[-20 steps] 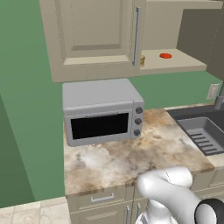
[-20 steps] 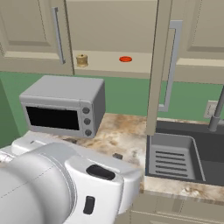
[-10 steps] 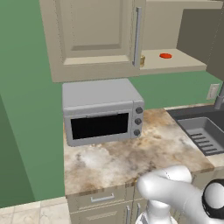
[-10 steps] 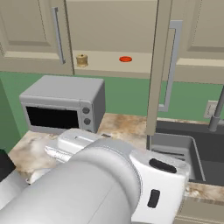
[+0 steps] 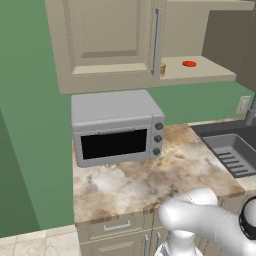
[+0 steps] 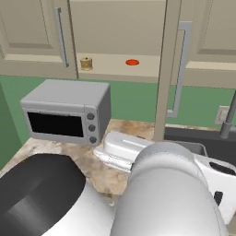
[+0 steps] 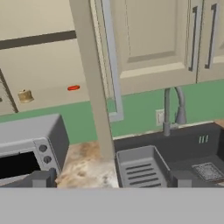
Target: Pick the candle and candle from the dining table and place them in the open cabinet. Close the cabinet after placing the objects.
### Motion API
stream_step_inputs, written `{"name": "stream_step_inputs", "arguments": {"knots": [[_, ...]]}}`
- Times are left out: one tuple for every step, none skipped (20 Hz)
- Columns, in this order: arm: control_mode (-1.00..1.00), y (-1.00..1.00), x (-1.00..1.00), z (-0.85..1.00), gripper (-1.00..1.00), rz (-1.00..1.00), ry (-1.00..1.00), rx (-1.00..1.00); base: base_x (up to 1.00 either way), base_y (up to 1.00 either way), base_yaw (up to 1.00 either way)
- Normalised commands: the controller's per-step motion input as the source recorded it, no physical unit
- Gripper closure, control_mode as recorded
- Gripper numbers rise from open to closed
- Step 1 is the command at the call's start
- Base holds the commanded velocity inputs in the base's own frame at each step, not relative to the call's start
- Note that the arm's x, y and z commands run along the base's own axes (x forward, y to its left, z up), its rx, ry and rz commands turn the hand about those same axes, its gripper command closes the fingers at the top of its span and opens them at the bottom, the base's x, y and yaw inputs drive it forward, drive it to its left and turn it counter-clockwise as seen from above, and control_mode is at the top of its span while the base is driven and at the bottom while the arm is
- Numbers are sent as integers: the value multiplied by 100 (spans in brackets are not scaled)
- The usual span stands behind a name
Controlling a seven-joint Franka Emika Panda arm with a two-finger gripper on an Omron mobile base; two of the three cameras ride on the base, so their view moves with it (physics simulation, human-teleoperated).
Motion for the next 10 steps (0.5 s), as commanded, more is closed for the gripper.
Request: {"name": "stream_step_inputs", "arguments": {"knots": [[-100,0,66,-58,-100,0,-14,0,0,0,0],[-100,0,64,-57,-100,0,-17,0,0,0,0],[-100,0,64,-53,-100,0,-18,0,0,0,0],[-100,0,64,-46,-100,0,-18,0,0,0,0],[-100,0,66,-41,-100,0,-16,0,0,0,0],[-100,0,74,-36,-100,0,-13,0,0,0,0],[-100,0,75,-29,-100,0,-12,0,0,0,0],[-100,0,76,-21,-100,0,-13,0,0,0,0],[-100,0,77,-18,-100,0,-14,0,0,0,0],[-100,0,78,-19,-100,0,-15,0,0,0,0]]}}
